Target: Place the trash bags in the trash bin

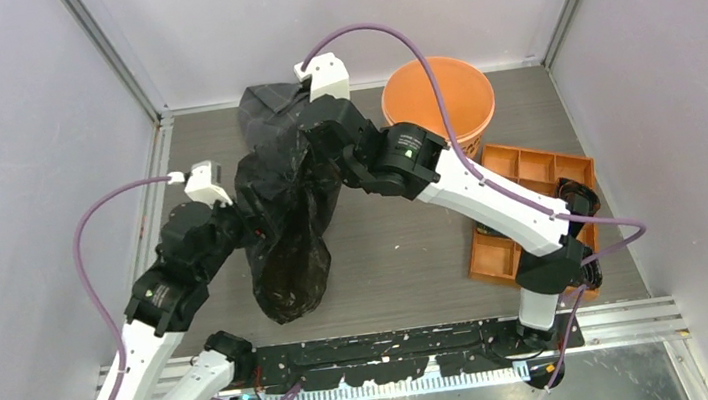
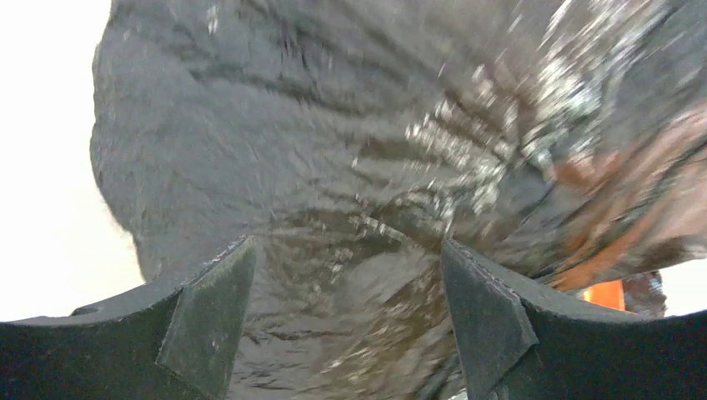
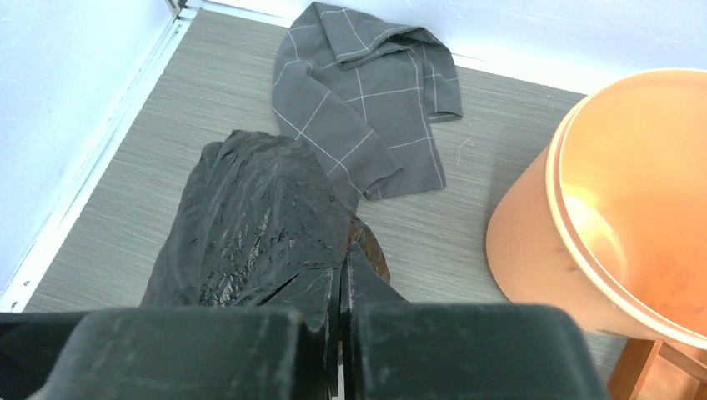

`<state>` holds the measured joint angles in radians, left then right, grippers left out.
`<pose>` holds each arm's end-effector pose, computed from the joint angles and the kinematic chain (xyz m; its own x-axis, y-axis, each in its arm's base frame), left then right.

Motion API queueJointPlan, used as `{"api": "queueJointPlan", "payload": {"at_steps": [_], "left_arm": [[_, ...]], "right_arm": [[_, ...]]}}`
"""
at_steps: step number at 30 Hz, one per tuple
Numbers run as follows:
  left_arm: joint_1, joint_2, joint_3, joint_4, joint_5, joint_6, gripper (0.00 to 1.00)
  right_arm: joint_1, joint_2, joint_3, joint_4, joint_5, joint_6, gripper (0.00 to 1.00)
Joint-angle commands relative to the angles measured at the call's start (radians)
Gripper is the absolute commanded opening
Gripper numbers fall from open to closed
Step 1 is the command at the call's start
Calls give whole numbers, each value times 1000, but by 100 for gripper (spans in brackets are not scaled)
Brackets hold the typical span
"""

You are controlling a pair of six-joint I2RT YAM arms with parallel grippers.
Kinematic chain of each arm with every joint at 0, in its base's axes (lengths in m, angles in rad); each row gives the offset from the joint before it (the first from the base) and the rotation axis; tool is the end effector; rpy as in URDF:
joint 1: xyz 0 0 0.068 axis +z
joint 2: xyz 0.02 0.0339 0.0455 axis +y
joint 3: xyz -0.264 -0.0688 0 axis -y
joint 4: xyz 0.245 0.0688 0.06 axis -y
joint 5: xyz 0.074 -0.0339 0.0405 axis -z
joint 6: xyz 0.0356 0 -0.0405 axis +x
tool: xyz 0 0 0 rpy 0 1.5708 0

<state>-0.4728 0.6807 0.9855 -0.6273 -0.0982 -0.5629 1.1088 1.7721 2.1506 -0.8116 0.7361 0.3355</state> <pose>0.1212 -0.0581 0.3757 -0.4363 -0.3733 -0.8187 0.1627 0.8621 -0.4799 0.1860 0.3200 0.4763 -0.3056 -0.0664 -0.9498 -0.3083 0.9507 0.0328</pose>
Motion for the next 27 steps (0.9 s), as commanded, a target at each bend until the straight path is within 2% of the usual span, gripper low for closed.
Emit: {"api": "queueJointPlan", "payload": {"at_steps": [1,7,13,18,23,27], "left_arm": [[-39,-24,-64,-1,-44,-14,82],[-74,-64,-67,-25,-11,-48,83],[-92,-54,-14,-79,91,-58,83],[-182,-68,-69,-89,11,-64,83],[-356,6,-25,-88,-124,-54,82],[-575,131,22,-148,-415,-59,83]], "right_arm": [[-32,44,100,-34,17,-24,0],[-92,101,175,-68,-32,-30,1],[-119,169,268,-112,-53,-34,1],[-126,193,299,-112,-56,-40,1],[-155,217,327,-130,-69,-26,1],[-163,214,324,-136,-74,-20,0]]}}
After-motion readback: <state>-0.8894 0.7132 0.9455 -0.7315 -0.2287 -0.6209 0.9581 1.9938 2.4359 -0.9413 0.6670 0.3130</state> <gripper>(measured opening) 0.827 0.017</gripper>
